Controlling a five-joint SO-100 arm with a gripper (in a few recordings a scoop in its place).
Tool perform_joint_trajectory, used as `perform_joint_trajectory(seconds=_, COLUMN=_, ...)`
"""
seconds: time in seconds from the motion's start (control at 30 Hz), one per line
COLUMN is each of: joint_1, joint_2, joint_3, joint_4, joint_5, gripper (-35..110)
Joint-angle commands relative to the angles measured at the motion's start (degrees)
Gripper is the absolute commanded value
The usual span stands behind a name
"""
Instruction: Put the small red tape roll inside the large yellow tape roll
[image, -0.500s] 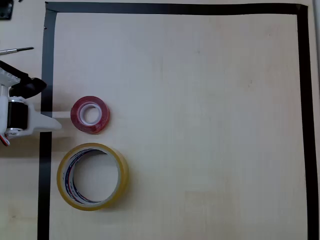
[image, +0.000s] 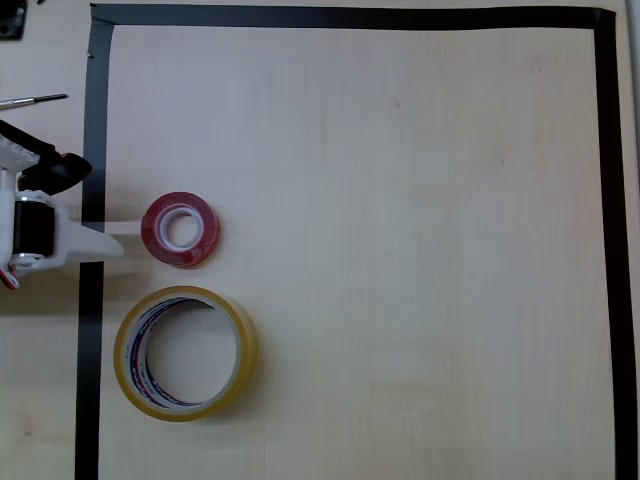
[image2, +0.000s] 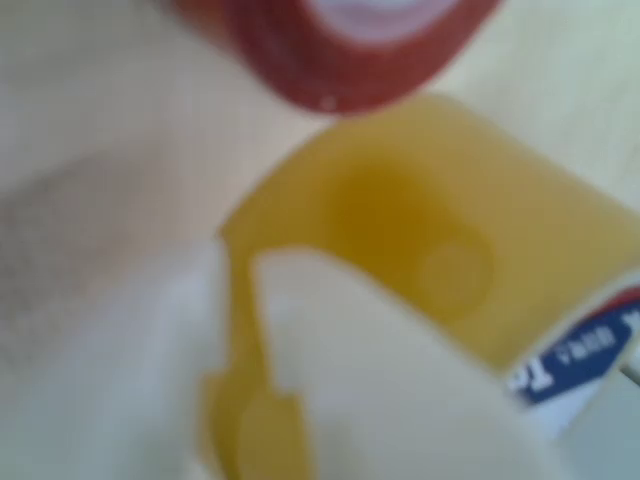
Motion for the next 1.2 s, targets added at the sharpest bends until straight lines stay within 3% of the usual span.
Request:
perform_joint_trajectory(seconds=0.0, joint_1=-0.5, joint_2=-0.2, joint_3=-17.4, joint_4=5.5, joint_5=-1.5, gripper=0)
perform_joint_trajectory(seconds=0.3, joint_1=0.4, joint_2=-31.0, joint_3=-42.0, joint_4=5.5, joint_5=-1.3, gripper=0)
perform_joint_trajectory(seconds=0.47, joint_1=-5.4, joint_2=-51.3, joint_3=-54.7, joint_4=8.4, joint_5=0.3, gripper=0)
perform_joint_trajectory(seconds=0.63, joint_1=-12.0, joint_2=-60.6, joint_3=-59.9, joint_4=9.4, joint_5=1.3, gripper=0)
perform_joint_trajectory(seconds=0.87, joint_1=-15.7, joint_2=-71.5, joint_3=-59.1, joint_4=8.7, joint_5=1.4, gripper=0)
perform_joint_trajectory(seconds=1.17, joint_1=-12.1, joint_2=-70.5, joint_3=-47.3, joint_4=1.4, joint_5=1.4, gripper=14)
